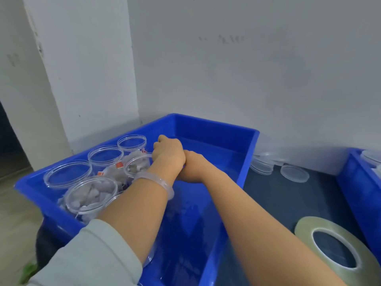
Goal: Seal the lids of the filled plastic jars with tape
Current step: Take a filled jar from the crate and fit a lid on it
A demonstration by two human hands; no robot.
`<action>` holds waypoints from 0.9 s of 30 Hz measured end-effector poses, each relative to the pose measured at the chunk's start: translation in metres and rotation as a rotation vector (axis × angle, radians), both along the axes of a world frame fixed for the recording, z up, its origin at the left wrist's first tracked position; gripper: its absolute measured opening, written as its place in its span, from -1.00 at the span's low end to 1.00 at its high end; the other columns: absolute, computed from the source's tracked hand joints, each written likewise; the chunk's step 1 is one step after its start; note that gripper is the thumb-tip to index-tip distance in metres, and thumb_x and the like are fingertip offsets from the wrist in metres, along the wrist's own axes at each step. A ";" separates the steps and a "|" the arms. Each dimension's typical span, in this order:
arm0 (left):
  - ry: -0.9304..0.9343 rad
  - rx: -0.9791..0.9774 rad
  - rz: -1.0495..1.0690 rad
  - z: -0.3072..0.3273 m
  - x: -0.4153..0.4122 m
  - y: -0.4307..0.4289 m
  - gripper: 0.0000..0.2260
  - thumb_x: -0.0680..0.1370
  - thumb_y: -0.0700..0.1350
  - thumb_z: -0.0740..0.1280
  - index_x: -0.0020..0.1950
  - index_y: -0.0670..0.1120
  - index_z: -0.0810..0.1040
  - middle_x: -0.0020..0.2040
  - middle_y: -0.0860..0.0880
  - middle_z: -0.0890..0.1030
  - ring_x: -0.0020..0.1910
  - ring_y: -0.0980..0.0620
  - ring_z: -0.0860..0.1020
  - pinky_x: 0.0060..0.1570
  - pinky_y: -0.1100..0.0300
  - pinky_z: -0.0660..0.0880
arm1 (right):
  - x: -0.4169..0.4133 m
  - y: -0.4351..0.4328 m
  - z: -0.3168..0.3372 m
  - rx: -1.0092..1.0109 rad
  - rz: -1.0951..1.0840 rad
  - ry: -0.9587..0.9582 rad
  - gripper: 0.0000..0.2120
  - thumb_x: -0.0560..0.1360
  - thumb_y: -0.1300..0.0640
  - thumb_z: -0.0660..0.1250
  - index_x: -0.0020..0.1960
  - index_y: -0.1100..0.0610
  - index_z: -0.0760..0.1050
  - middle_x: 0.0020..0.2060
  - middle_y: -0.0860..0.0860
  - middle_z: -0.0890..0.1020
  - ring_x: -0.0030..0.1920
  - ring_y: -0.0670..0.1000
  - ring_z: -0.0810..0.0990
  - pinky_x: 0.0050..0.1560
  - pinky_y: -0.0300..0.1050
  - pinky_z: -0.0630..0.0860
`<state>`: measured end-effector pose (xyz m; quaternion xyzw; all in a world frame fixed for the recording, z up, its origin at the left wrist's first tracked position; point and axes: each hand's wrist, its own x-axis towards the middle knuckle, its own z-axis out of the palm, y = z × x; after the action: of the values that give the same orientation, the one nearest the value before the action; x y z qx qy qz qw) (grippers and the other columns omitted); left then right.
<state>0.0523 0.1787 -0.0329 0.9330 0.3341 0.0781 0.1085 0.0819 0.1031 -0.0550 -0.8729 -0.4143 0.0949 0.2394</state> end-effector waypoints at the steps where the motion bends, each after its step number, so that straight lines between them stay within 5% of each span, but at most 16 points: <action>1: -0.052 0.011 -0.031 0.007 0.000 -0.008 -0.71 0.57 -0.26 0.18 0.29 -0.27 0.40 0.29 -0.23 0.29 0.22 -0.22 0.40 -0.04 0.04 0.35 | 0.000 -0.008 0.007 0.097 0.039 0.071 -0.81 0.43 0.12 0.42 0.00 0.11 0.49 -0.14 -0.03 0.58 -0.12 -0.02 0.53 -0.14 -0.11 0.49; 5: -0.264 0.023 -0.229 0.049 0.003 -0.053 -0.69 0.55 -0.24 0.22 0.29 -0.22 0.37 0.29 -0.26 0.28 0.12 -0.25 0.50 -0.03 0.03 0.39 | 0.008 -0.054 0.035 0.519 0.127 0.166 -0.62 0.32 0.37 0.49 0.07 0.21 0.45 -0.15 -0.06 0.54 -0.19 -0.22 0.50 -0.18 -0.35 0.42; 9: -0.527 0.003 -0.502 0.097 0.005 -0.126 -0.64 0.49 -0.33 0.24 0.28 -0.14 0.42 0.29 -0.21 0.28 0.02 -0.21 0.55 0.04 0.08 0.42 | 0.010 -0.114 0.051 0.683 -0.047 0.052 -0.73 0.26 0.27 0.46 -0.33 0.00 0.40 -0.48 -0.25 0.50 -0.37 -0.28 0.45 -0.29 -0.36 0.40; 11: -0.669 -0.014 -0.676 0.108 0.004 -0.165 -0.61 0.46 -0.36 0.23 0.26 -0.12 0.44 0.25 -0.18 0.32 -0.02 -0.17 0.54 0.00 0.10 0.43 | 0.014 -0.146 0.057 0.828 -0.189 -0.083 -0.72 0.31 0.27 0.40 -0.37 -0.03 0.38 -0.57 -0.30 0.50 -0.46 -0.34 0.47 -0.43 -0.50 0.35; 13: -0.920 -0.034 -0.768 0.100 0.001 -0.197 -0.61 0.42 -0.38 0.23 0.21 -0.14 0.50 0.17 -0.16 0.42 0.01 -0.14 0.51 -0.03 0.13 0.40 | 0.017 -0.177 0.054 0.874 -0.334 -0.114 -0.87 0.33 0.08 0.37 -0.24 0.06 0.41 -0.44 -0.25 0.56 -0.33 -0.30 0.53 -0.36 -0.45 0.40; 15: -1.162 -0.125 -0.635 0.070 0.002 -0.220 -0.66 0.45 -0.29 0.28 0.23 -0.18 0.51 0.21 -0.17 0.49 0.19 -0.13 0.45 0.17 0.09 0.36 | 0.026 -0.205 0.031 0.855 -0.521 -0.055 -0.66 0.32 -0.06 0.33 -0.03 0.15 0.42 -0.13 -0.08 0.59 -0.12 -0.09 0.56 -0.17 -0.30 0.48; 17: -1.091 -0.492 -0.440 0.023 0.009 -0.233 -0.56 0.56 -0.07 0.26 0.42 -0.17 0.34 0.42 -0.17 0.35 0.43 -0.09 0.26 0.39 0.06 0.19 | 0.027 -0.224 -0.004 0.825 -0.671 -0.043 -0.67 0.34 0.03 0.43 0.01 0.17 0.45 0.00 0.12 0.58 -0.09 0.00 0.57 -0.21 -0.31 0.45; 20: -0.849 -1.018 -0.263 -0.048 0.030 -0.234 -0.49 0.58 0.10 0.22 0.46 -0.11 0.29 0.44 -0.07 0.36 0.42 -0.02 0.30 0.36 0.09 0.29 | 0.018 -0.237 -0.048 0.825 -0.581 0.162 -0.60 0.28 0.29 0.52 -0.01 0.01 0.44 -0.09 -0.08 0.63 -0.17 -0.21 0.57 -0.19 -0.40 0.46; 22: -0.855 -1.087 -0.167 -0.079 0.043 -0.222 -0.71 0.58 0.09 0.20 0.18 -0.04 0.50 0.12 0.04 0.58 0.09 0.07 0.53 -0.07 0.23 0.45 | 0.025 -0.246 -0.064 0.743 -0.444 0.400 -0.59 0.28 0.33 0.43 0.08 0.06 0.49 -0.11 -0.13 0.64 -0.10 -0.19 0.61 -0.11 -0.36 0.51; 24: -0.909 -1.077 -0.142 -0.094 0.052 -0.208 -0.76 0.59 0.05 0.16 0.00 -0.03 0.56 -0.04 0.09 0.62 -0.10 0.17 0.53 -0.25 0.32 0.34 | 0.045 -0.253 -0.069 0.782 -0.504 0.542 -0.69 0.32 0.32 0.29 0.01 0.09 0.59 -0.12 -0.04 0.66 -0.03 -0.03 0.61 -0.01 -0.21 0.56; 27: -0.946 -1.076 -0.207 -0.101 0.062 -0.202 -0.68 0.48 0.16 0.07 -0.16 0.04 0.56 -0.10 0.11 0.64 -0.08 0.14 0.57 -0.20 0.28 0.38 | 0.097 -0.248 -0.075 0.627 -0.828 0.173 -0.69 0.49 0.29 0.21 0.17 0.12 0.57 0.12 0.04 0.61 0.16 0.04 0.52 0.05 -0.24 0.43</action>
<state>0.1143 -0.0230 -0.1344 0.6436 0.1536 0.2878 0.6924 0.1785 -0.1448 -0.1302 -0.8389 -0.0219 -0.0646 0.5399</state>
